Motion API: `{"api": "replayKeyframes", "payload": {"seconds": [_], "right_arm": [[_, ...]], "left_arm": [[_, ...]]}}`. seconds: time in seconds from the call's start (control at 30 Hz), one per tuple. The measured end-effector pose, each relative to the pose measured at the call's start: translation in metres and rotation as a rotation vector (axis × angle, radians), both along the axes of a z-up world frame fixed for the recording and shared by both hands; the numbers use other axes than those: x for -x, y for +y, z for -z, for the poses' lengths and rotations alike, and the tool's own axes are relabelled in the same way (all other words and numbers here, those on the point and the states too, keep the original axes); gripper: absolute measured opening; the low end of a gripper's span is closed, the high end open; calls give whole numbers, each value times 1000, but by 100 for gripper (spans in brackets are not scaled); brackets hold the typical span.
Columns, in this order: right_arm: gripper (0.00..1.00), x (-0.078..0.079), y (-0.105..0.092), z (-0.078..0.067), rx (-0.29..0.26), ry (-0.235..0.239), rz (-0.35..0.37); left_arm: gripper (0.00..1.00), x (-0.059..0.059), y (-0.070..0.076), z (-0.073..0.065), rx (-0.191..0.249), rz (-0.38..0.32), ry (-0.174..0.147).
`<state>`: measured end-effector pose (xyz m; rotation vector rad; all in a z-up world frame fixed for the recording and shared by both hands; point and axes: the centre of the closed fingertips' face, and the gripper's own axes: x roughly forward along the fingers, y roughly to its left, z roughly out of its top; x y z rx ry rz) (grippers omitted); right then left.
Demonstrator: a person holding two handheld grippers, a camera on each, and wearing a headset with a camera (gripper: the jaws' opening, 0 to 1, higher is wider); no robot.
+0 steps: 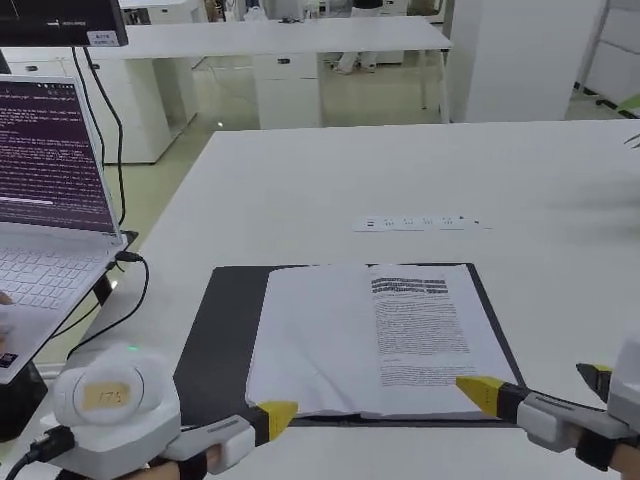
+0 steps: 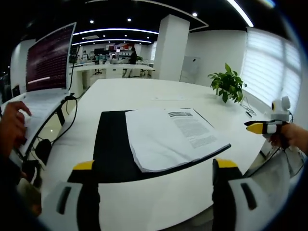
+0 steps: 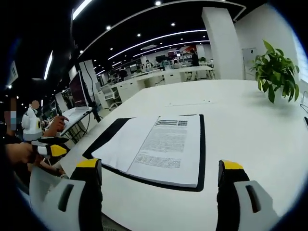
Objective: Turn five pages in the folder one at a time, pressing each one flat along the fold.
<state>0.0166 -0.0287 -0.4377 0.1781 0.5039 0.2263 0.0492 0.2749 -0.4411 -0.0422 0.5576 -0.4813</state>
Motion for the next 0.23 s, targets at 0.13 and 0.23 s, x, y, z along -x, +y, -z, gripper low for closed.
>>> {"api": "replayKeyframes", "payload": {"seconds": [0.13,0.23], "right_arm": [[100,3,2,-4,-8,-5,-6],[100,4,4,-8,3,-10,-18]], "left_arm": [[99,2,2,-7,-36,11,-24],[99,3,3,-18,-52,14,-51]]}}
